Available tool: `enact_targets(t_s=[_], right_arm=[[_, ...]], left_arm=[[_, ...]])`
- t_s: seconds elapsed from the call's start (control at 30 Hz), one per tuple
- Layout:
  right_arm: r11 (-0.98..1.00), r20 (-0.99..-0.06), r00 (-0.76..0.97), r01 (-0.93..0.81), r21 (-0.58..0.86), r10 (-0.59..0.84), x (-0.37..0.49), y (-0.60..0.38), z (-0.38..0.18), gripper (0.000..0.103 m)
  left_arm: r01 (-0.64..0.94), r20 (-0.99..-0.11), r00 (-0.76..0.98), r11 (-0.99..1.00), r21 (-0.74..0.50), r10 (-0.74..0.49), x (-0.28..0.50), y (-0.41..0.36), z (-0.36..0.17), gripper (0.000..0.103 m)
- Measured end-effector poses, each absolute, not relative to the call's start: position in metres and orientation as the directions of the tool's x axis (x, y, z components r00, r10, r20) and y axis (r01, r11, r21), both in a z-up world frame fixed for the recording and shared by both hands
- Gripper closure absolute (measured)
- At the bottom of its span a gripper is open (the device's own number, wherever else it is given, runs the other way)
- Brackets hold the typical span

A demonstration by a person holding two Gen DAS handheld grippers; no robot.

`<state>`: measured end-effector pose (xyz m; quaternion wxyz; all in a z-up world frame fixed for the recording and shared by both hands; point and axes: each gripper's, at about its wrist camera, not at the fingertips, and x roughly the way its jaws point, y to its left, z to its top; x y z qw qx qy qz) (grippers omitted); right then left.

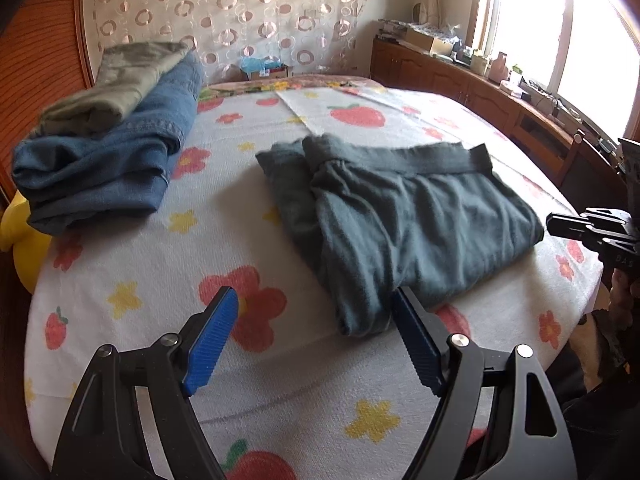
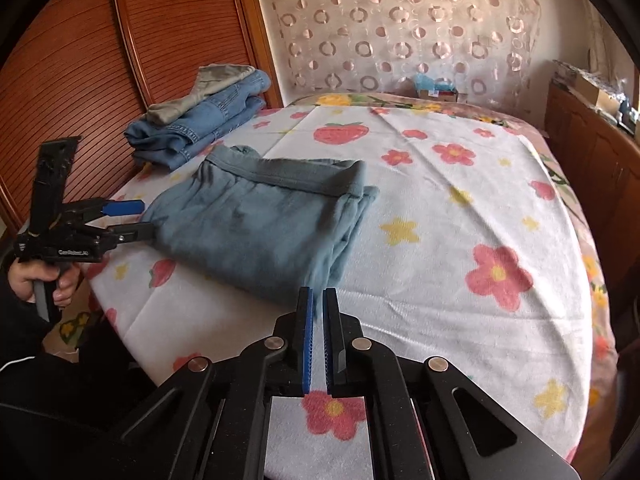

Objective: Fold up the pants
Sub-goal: 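Open both grippers and press the folded shorts flat with the right gripper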

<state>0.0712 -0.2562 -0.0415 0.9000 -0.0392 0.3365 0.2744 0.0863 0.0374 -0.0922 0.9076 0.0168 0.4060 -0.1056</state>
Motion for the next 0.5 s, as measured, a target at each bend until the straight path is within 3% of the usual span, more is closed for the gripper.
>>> enact_targets(t_s=[0.17, 0.23, 0.37, 0.5], right_arm=[[0.846, -0.609, 0.642, -0.525, 0.094, 0.466, 0.073, -0.256, -0.028, 0.095], [0.850, -0.602, 0.654, -0.520, 0.083, 0.458, 0.076, -0.254, -0.025, 0.090], [0.853, -0.596, 0.662, -0.517, 0.076, 0.454, 0.087, -0.245, -0.023, 0.064], [0.858, -0.610, 0.658, -0.509, 0.072, 0.441, 0.105, -0.235, -0.025, 0.056]], left_arm=[[0.219, -0.719, 0.667, 0.974, -0.061, -0.195, 0.090, 0.036, -0.080, 0.023], [0.218, -0.715, 0.671, 0.974, -0.061, -0.195, 0.094, 0.035, -0.076, 0.023], [0.228, -0.710, 0.675, 0.972, -0.057, -0.200, 0.105, 0.031, -0.069, 0.023], [0.225, -0.714, 0.673, 0.973, -0.053, -0.194, 0.119, 0.028, -0.066, 0.023]])
